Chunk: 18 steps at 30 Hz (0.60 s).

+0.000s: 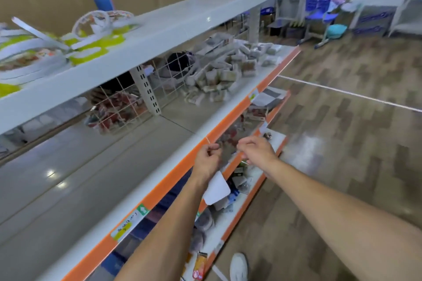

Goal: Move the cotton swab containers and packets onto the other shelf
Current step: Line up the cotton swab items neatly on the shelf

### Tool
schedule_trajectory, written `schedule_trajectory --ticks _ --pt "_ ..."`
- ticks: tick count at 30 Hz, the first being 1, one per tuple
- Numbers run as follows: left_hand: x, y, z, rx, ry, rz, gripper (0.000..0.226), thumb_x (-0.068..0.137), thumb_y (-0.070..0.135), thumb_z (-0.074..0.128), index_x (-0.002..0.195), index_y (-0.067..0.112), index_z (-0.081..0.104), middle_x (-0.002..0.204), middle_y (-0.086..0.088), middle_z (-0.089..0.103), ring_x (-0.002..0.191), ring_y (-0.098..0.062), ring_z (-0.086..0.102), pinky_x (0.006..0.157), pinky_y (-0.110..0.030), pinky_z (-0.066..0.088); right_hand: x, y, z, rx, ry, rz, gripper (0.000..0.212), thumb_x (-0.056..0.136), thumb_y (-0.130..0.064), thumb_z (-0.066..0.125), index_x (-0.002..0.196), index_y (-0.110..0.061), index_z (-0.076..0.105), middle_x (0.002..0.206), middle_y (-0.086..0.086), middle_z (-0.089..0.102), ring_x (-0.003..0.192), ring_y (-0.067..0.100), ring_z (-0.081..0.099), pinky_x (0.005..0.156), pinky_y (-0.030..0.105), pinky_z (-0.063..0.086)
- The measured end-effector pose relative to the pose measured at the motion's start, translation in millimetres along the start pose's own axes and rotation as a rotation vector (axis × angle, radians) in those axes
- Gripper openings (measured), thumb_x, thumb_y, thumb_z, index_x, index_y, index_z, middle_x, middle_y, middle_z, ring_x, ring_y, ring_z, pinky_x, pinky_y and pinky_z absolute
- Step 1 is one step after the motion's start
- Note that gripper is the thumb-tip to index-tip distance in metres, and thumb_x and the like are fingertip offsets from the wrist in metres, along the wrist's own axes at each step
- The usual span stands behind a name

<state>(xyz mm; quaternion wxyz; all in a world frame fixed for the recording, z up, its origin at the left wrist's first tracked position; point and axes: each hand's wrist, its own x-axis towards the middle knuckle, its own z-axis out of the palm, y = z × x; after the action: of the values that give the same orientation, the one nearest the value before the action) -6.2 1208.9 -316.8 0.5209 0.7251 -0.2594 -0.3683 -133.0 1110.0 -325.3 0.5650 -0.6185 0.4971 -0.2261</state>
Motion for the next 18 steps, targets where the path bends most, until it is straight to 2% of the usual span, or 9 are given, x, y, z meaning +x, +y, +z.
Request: schedule_trajectory --ticks 2,5,7,9,12,14,16,18 --pt "25.3 10.3 19.3 0.011 -0.012 0.010 0.019 0.098 -0.002 0.047 0.115 0.004 0.053 0.089 -0.009 0.049 0.063 -0.012 0.041 0.054 -0.020 0.034 21.1 1.1 -17.2 0.014 0.040 0.016 0.007 0.084 -0.035 0.069 0.090 -0.031 0.069 0.093 -0.007 0.073 0.080 0.010 0.072 0.077 0.033 0.060" --pt "65.4 29.3 49.3 0.024 -0.031 0.032 0.017 0.097 -0.001 0.049 0.110 0.007 0.055 0.081 -0.008 0.051 0.058 -0.011 0.043 0.051 -0.020 0.032 56.4 -4.3 -40.4 0.068 0.084 0.036 0.010 0.079 -0.032 0.068 0.088 -0.027 0.069 0.090 -0.003 0.071 0.089 0.019 0.070 0.082 0.034 0.056" --pt "93.5 45.7 68.0 0.018 -0.027 0.038 0.015 0.096 0.000 0.051 0.106 0.011 0.057 0.072 -0.005 0.052 0.044 -0.006 0.045 0.041 -0.017 0.035 80.2 -11.6 -54.7 0.092 0.123 0.036 0.017 0.073 -0.037 0.066 0.087 -0.028 0.070 0.092 -0.004 0.071 0.094 0.020 0.070 0.085 0.034 0.056" --pt "121.7 60.7 84.1 0.010 -0.049 0.044 0.016 0.096 0.002 0.051 0.110 0.008 0.058 0.072 -0.009 0.056 0.040 -0.010 0.047 0.038 -0.017 0.038 102.9 -21.0 -68.1 0.104 0.144 0.038 0.021 0.072 -0.038 0.067 0.090 -0.027 0.070 0.096 -0.004 0.071 0.096 0.019 0.069 0.087 0.034 0.056" --pt "165.0 83.0 105.9 0.059 -0.104 0.064 0.019 0.097 0.006 0.053 0.115 0.002 0.058 0.068 -0.007 0.055 0.047 -0.017 0.047 0.046 -0.022 0.039 138.3 -33.3 -87.0 0.113 0.161 0.035 0.004 0.085 -0.025 0.068 0.087 -0.025 0.070 0.088 0.002 0.070 0.083 0.018 0.067 0.079 0.032 0.054" --pt "192.4 95.7 120.0 0.062 -0.122 0.078 0.013 0.097 0.007 0.054 0.108 0.008 0.060 0.072 -0.008 0.059 0.051 -0.017 0.051 0.039 -0.019 0.038 161.8 -41.0 -99.0 0.130 0.175 0.026 0.006 0.089 -0.020 0.067 0.085 -0.024 0.070 0.081 0.004 0.069 0.072 0.018 0.064 0.071 0.030 0.052" --pt "216.4 103.8 131.7 0.051 -0.119 0.079 0.010 0.097 0.010 0.056 0.096 0.019 0.058 0.081 -0.011 0.061 0.055 -0.018 0.053 0.036 -0.017 0.037 182.7 -47.5 -108.1 0.154 0.180 0.034 0.001 0.092 -0.021 0.068 0.093 -0.021 0.068 0.084 0.001 0.068 0.070 0.015 0.064 0.061 0.022 0.051" --pt "238.5 106.9 141.6 0.048 -0.107 0.065 0.008 0.097 0.013 0.057 0.098 0.022 0.056 0.080 -0.009 0.060 0.053 -0.015 0.052 0.038 -0.017 0.038 204.6 -49.7 -115.4 0.150 0.179 0.034 0.002 0.093 -0.020 0.068 0.092 -0.021 0.068 0.084 0.002 0.068 0.070 0.015 0.064 0.056 0.020 0.049"
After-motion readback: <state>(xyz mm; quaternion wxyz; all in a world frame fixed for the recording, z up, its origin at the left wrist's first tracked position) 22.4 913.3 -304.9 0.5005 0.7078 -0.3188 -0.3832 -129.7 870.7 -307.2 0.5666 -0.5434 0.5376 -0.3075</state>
